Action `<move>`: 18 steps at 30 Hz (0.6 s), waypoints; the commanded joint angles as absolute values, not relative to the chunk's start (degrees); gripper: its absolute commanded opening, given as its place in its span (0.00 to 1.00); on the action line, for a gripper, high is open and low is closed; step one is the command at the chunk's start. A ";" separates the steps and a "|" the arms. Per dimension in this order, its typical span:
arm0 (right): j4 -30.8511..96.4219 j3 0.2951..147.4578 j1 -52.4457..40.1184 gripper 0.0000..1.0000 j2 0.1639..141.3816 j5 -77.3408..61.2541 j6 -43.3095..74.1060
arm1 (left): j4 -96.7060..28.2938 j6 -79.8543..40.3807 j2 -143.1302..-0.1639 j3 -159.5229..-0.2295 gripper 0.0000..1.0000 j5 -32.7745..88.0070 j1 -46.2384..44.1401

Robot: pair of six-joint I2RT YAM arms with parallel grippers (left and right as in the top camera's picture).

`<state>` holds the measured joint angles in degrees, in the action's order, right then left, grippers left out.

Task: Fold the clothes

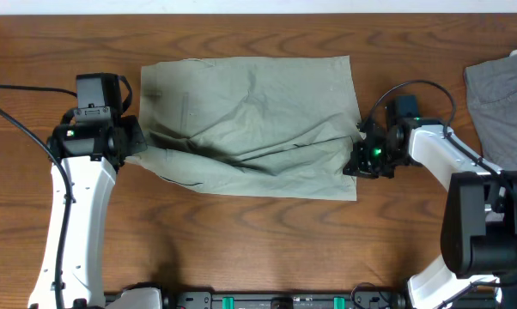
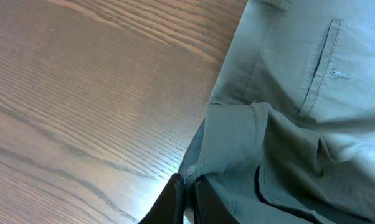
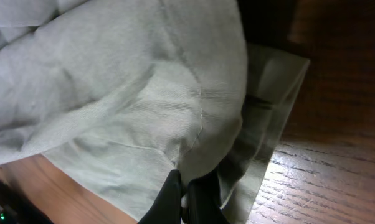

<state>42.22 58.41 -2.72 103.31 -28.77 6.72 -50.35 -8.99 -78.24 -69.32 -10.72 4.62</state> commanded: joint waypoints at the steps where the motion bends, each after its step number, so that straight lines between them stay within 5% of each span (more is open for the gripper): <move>1: 42.15 58.81 -2.57 0.01 97.58 -30.63 3.95 | -50.28 -8.88 -78.35 -70.41 0.09 -11.57 4.86; 6: 42.50 58.89 -0.51 0.01 85.60 -24.77 6.20 | -50.02 -8.86 -78.35 -70.43 0.14 -11.62 4.86; 11: 43.94 58.89 1.52 0.01 76.38 -19.31 8.99 | -49.63 -8.86 -78.46 -70.41 0.31 -11.62 4.86; 18: 45.01 58.89 1.54 0.01 74.41 -19.29 10.26 | -54.08 -11.29 -80.64 -68.95 0.44 -5.10 4.86</move>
